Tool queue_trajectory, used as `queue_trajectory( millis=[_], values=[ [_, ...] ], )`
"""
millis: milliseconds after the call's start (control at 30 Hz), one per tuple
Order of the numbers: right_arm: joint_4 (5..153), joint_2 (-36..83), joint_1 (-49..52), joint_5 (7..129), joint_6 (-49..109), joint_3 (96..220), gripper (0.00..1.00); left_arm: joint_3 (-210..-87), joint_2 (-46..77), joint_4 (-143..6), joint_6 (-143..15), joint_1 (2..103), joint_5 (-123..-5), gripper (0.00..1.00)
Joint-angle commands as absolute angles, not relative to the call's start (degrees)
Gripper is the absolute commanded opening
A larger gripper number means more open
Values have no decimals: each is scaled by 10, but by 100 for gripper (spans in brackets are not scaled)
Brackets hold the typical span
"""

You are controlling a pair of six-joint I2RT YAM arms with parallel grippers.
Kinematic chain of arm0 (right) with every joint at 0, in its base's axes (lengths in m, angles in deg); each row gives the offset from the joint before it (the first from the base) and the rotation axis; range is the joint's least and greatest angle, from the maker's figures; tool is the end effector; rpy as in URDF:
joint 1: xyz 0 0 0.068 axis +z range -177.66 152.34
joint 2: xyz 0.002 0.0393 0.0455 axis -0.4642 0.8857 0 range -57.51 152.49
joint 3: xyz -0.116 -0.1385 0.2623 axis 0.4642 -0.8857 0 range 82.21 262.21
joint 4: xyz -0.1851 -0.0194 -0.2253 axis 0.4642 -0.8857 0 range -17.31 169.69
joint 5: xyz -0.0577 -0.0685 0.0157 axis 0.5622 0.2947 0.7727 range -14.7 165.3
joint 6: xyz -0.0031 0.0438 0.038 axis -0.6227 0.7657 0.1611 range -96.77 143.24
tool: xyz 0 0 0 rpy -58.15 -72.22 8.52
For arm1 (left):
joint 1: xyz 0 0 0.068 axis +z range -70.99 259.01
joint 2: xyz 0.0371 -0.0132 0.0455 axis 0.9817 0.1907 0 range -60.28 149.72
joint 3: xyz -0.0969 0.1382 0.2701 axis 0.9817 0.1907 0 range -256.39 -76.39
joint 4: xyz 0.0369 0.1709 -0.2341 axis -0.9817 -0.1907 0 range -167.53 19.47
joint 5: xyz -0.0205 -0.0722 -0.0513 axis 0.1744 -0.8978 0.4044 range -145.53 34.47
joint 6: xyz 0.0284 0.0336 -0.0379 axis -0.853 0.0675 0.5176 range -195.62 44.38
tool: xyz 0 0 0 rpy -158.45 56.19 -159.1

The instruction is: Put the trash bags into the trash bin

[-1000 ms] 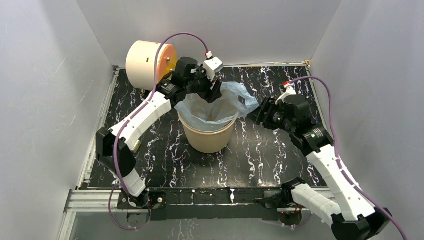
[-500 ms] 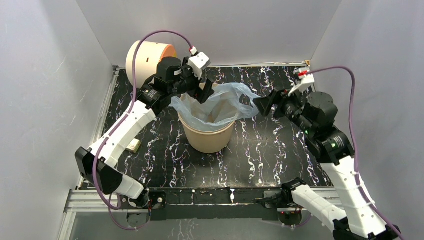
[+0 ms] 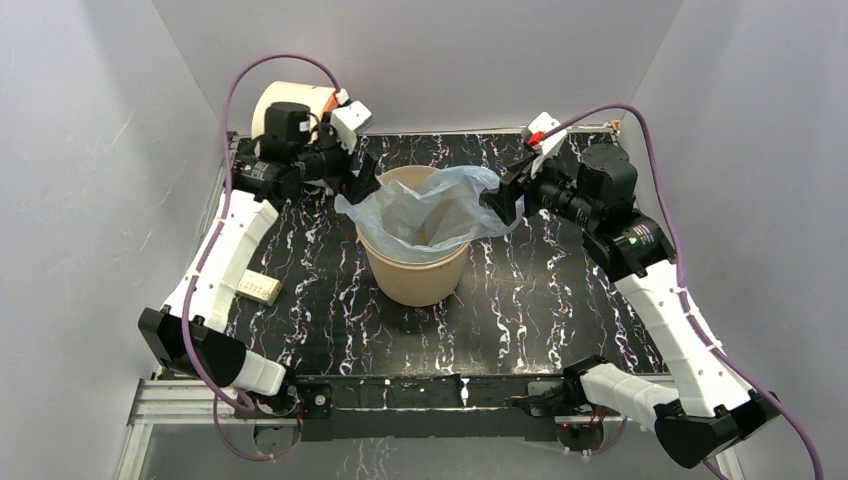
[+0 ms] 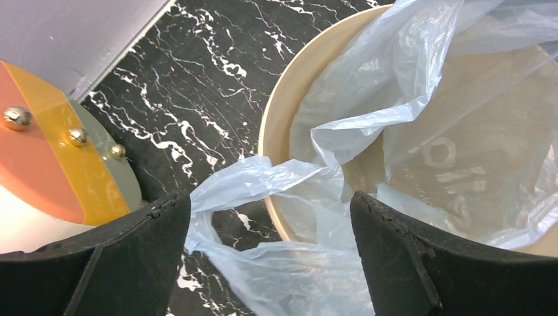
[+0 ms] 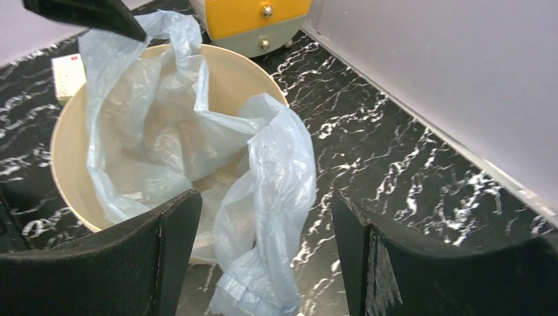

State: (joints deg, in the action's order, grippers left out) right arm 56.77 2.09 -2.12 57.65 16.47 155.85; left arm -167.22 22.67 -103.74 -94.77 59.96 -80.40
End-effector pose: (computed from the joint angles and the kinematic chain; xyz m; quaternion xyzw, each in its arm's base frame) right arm 0.2018 0.1103 0.4898 -0.3046 0.6933 0.2198 0.6150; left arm 0.3248 -0.1305 0.4718 0.3788 0.7420 -0.1814 0.5225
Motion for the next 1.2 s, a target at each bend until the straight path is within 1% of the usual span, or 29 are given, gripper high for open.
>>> queue_trajectory(
  millis=[0,133,300,467,533,600,667,700,767,967,1033,1100,1167],
  values=[
    [623,25,-21,573,65,1560,81,-1725,235,-1104,-1021,625,-904,89],
    [612,32,-21,568,12,1556,81,-1773,274,-1148,-1049,630,-931,89],
    [595,53,-20,567,-25,1569,74,-1843,340,-1250,-1098,631,-944,88],
    [607,60,-19,570,-36,1574,60,-1835,355,-1265,-1119,631,-938,87],
    [608,64,-19,568,-37,1577,54,-1839,361,-1264,-1119,632,-932,85],
    [609,66,-18,565,-37,1579,48,-1845,369,-1263,-1120,631,-935,78],
    [609,68,-17,560,-36,1579,42,-1852,376,-1260,-1112,632,-931,68],
    [609,70,-17,558,-34,1581,37,-1852,378,-1258,-1110,632,-933,63],
    [610,73,-17,558,-26,1583,29,-1848,377,-1249,-1101,633,-933,51],
    [624,86,-17,612,36,1591,13,-1794,337,-1166,-1043,632,-893,17],
    [625,94,-17,641,63,1598,8,-1770,314,-1128,-1020,633,-866,0],
    [611,108,-17,666,83,1611,1,-1749,297,-1101,-1002,637,-847,0],
    [582,126,-17,678,100,1631,0,-1728,283,-1079,-986,643,-835,0]
  ],
)
